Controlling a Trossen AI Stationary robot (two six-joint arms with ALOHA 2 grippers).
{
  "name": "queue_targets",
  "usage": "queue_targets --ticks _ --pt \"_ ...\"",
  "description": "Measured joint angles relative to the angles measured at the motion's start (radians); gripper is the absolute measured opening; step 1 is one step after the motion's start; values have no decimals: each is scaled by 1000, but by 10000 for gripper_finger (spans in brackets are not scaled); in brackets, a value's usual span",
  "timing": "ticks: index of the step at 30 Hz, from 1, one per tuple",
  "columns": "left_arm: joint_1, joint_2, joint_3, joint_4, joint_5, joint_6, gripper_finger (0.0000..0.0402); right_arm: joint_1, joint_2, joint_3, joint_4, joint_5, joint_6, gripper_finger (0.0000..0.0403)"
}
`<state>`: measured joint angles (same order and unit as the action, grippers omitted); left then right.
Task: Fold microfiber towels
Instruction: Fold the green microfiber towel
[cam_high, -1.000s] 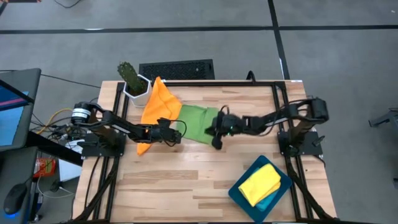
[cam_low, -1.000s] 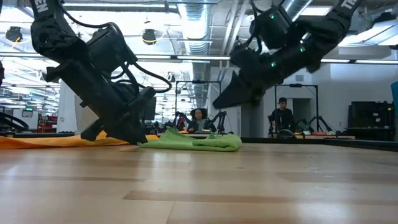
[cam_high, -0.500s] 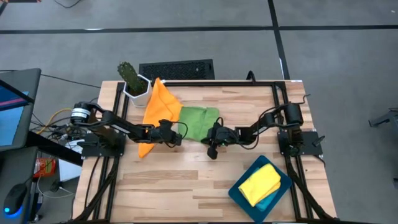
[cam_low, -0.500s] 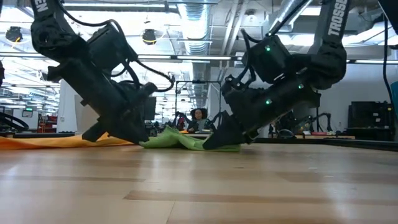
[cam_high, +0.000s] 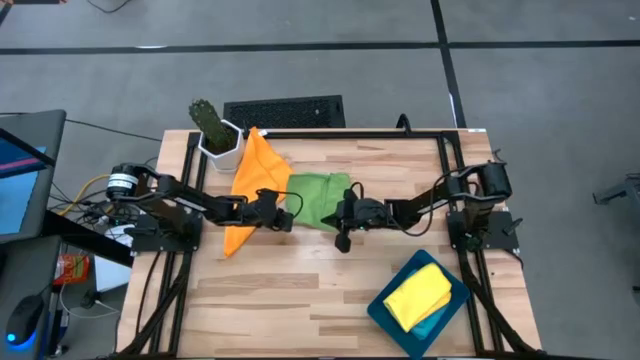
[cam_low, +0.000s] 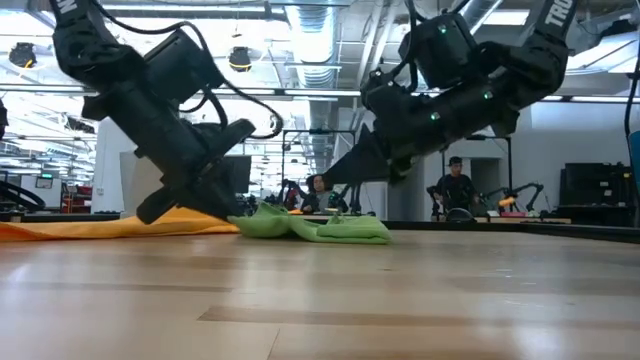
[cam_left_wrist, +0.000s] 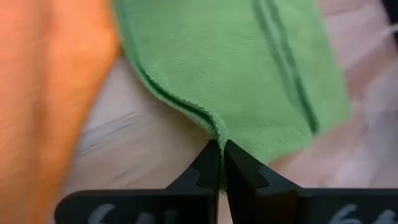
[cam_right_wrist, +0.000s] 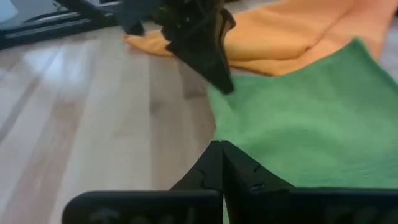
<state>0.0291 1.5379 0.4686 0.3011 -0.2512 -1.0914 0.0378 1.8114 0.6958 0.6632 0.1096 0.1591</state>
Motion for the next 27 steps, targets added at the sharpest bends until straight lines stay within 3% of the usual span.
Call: queue_targets --ticks 6,18,27 --pt "19 0 71 -13 39 80 0 -22 43 3 -16 24 -10 20" --pt "50 -2 279 -262 85 277 0 -52 172 18 2 -19 24 18" --pt "62 0 474 -570 109 507 0 -45 59 16 -37 -27 12 24"
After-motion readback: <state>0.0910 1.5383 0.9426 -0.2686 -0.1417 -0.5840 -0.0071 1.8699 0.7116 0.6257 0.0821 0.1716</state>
